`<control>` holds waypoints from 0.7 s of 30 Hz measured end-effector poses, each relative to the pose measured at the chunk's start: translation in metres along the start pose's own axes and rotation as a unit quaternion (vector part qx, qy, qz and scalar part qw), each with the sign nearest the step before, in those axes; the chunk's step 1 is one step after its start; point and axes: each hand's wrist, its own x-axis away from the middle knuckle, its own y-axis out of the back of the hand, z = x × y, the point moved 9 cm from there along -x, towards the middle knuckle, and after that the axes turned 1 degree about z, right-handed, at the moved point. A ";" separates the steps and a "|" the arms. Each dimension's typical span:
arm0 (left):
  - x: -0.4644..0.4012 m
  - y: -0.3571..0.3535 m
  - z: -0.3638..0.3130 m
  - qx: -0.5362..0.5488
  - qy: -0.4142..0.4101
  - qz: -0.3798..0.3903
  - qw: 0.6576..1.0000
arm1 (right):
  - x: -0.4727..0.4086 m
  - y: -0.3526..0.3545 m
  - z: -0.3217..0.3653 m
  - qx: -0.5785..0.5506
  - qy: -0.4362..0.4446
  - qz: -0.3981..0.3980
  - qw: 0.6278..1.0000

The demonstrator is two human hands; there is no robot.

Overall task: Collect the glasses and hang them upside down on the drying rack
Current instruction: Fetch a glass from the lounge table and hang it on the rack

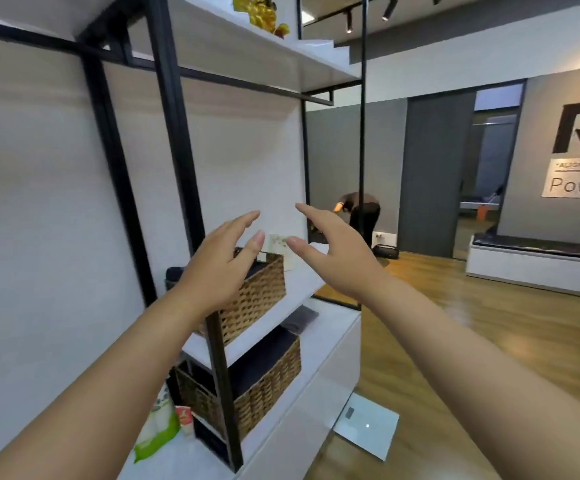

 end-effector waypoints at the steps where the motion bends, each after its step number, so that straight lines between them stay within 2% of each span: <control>1: -0.015 -0.023 -0.013 0.013 -0.012 0.009 1.000 | 0.003 0.018 -0.022 0.015 -0.013 -0.009 1.000; 7: -0.099 -0.157 -0.100 0.081 -0.081 0.054 0.992 | 0.028 0.135 -0.142 0.085 -0.092 -0.069 0.990; 13: -0.164 -0.273 -0.181 0.153 -0.135 0.104 0.973 | 0.061 0.233 -0.234 0.129 -0.155 -0.104 0.974; 21: -0.237 -0.436 -0.288 0.245 -0.211 0.201 0.925 | 0.117 0.358 -0.348 0.186 -0.265 -0.216 0.921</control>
